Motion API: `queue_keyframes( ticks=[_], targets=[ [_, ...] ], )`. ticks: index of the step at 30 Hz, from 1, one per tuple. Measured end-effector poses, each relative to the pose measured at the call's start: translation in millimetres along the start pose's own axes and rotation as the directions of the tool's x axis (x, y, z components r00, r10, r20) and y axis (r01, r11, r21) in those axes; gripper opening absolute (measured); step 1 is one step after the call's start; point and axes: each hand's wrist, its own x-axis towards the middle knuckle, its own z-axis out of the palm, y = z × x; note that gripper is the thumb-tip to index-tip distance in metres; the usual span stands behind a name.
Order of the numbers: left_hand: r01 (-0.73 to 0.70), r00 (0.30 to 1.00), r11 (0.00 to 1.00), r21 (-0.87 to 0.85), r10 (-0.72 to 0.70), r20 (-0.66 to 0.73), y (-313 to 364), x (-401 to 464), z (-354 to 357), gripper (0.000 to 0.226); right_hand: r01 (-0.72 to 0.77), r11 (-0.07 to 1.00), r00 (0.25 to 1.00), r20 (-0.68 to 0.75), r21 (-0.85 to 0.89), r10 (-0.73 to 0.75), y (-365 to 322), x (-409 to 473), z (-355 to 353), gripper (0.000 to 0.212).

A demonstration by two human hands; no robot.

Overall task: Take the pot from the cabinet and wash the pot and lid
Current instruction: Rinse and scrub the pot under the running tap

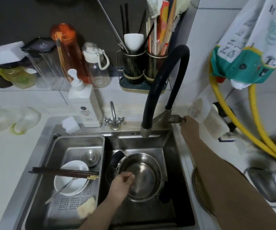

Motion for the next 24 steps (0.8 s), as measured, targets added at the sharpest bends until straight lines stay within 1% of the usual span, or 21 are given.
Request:
queue_keyframes(
  ticks=[2,4,7,9,12,14,16,19,22,24],
  targets=[
    [-0.002,1.000,1.000,0.027,0.002,0.002,-1.3,1.9,-0.2,0.010,0.004,1.000,1.000,-0.021,0.022,-0.004,6.4,6.6,4.4,0.019],
    [0.019,1.000,0.999,0.047,-0.019,0.002,-3.0,3.5,-1.7,0.008,0.037,0.999,0.999,-0.035,0.005,-0.037,10.9,11.0,8.4,0.018],
    [0.088,0.996,0.996,0.004,-0.088,-0.009,-10.0,7.7,-0.7,0.017,0.039,0.999,0.999,-0.021,0.027,-0.039,15.9,13.1,12.5,0.014],
    [0.109,0.994,0.994,-0.008,-0.109,-0.009,-12.5,8.8,2.3,0.013,0.026,0.996,0.999,-0.024,0.084,-0.024,19.8,15.2,14.4,0.016],
    [0.113,0.994,0.994,0.012,-0.113,0.001,-13.7,12.2,7.7,0.009,0.032,0.997,0.999,-0.040,0.065,-0.029,23.4,17.7,14.8,0.017],
    [0.110,0.994,0.994,0.012,-0.110,0.009,-11.2,11.1,8.5,0.007,0.035,0.995,0.998,-0.047,0.095,-0.031,25.1,18.8,15.2,0.021],
    [0.114,0.994,0.994,-0.006,-0.114,0.006,-10.0,11.0,7.3,0.003,0.029,0.993,0.998,-0.055,0.111,-0.023,25.8,19.6,15.1,0.020],
    [0.118,0.993,0.993,0.015,-0.118,0.003,-11.0,12.7,2.9,0.008,0.030,0.993,0.998,-0.055,0.114,-0.024,26.5,21.1,13.6,0.020],
    [0.130,0.992,0.992,0.007,-0.130,0.006,-11.3,11.5,-0.4,0.006,-0.025,0.977,0.999,-0.037,0.210,0.034,25.4,20.7,12.3,0.022],
    [0.126,0.992,0.992,0.009,-0.126,0.004,-12.0,11.3,-0.8,0.011,-0.009,0.978,0.998,-0.051,0.206,0.020,22.8,15.2,12.0,0.018]
  ],
)
